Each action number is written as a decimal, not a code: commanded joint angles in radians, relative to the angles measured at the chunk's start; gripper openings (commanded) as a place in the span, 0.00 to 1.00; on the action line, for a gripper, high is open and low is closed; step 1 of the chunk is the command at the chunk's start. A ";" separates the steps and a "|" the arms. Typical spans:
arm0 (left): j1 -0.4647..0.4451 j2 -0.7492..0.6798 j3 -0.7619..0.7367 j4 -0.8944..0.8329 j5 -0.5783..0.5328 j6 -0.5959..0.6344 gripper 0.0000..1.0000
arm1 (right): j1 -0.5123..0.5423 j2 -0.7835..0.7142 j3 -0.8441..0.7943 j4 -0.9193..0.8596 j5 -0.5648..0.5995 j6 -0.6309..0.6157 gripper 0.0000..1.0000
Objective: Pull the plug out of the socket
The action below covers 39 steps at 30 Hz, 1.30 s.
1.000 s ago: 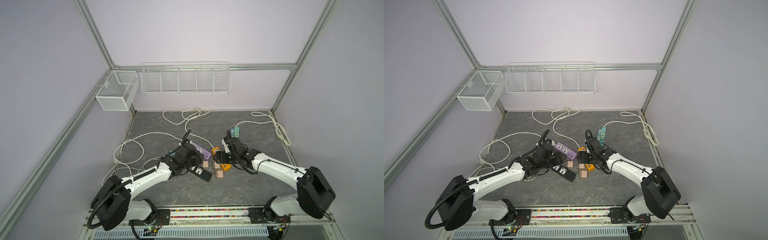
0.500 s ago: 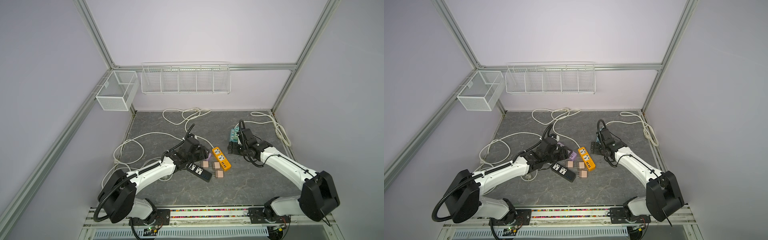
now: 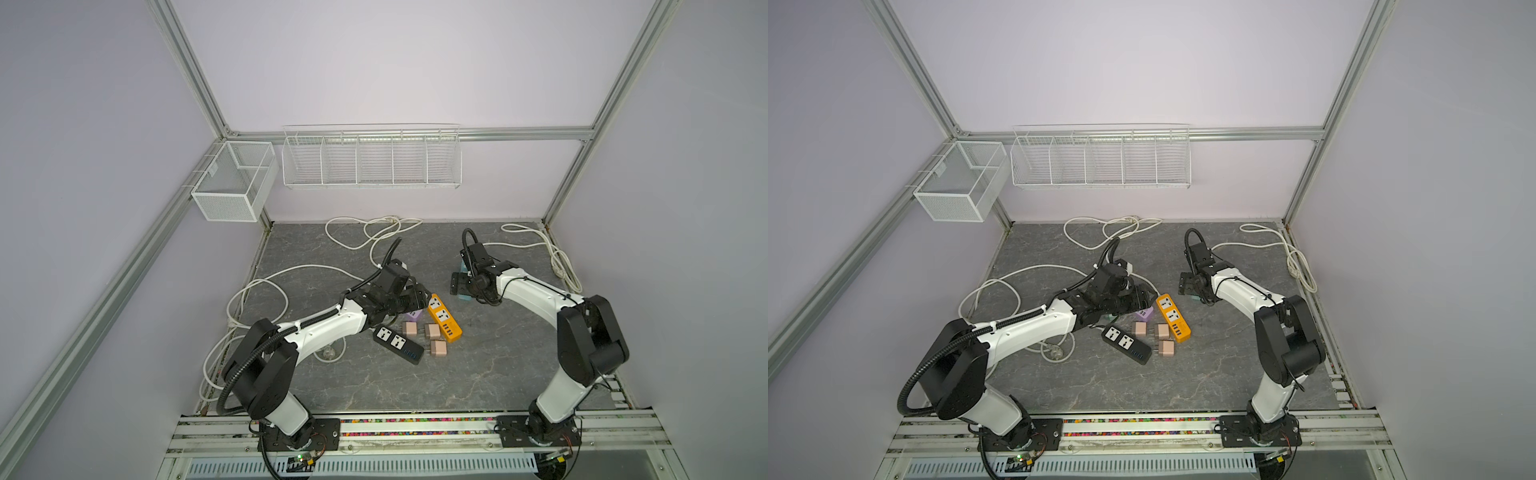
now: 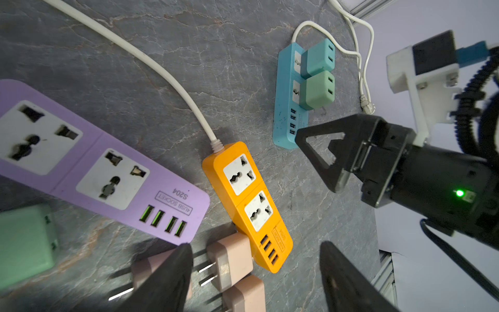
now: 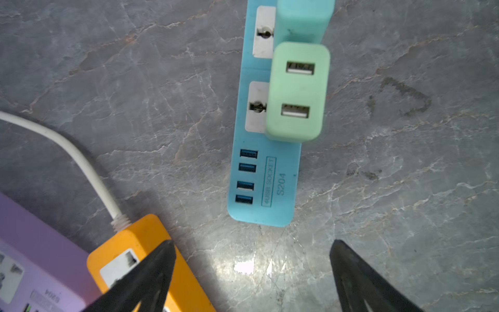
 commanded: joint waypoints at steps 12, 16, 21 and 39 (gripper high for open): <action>0.009 0.070 0.064 0.043 0.032 0.016 0.79 | -0.027 0.159 0.081 0.034 0.047 0.060 0.94; 0.009 0.077 0.064 0.045 0.031 0.017 0.83 | -0.031 0.191 0.101 0.037 0.052 0.053 0.86; 0.011 0.082 0.068 0.047 0.031 0.018 0.86 | -0.034 0.224 0.126 0.033 0.060 0.039 0.78; 0.013 0.078 0.078 0.026 0.023 0.017 0.99 | -0.034 0.172 0.060 0.017 0.061 0.002 0.53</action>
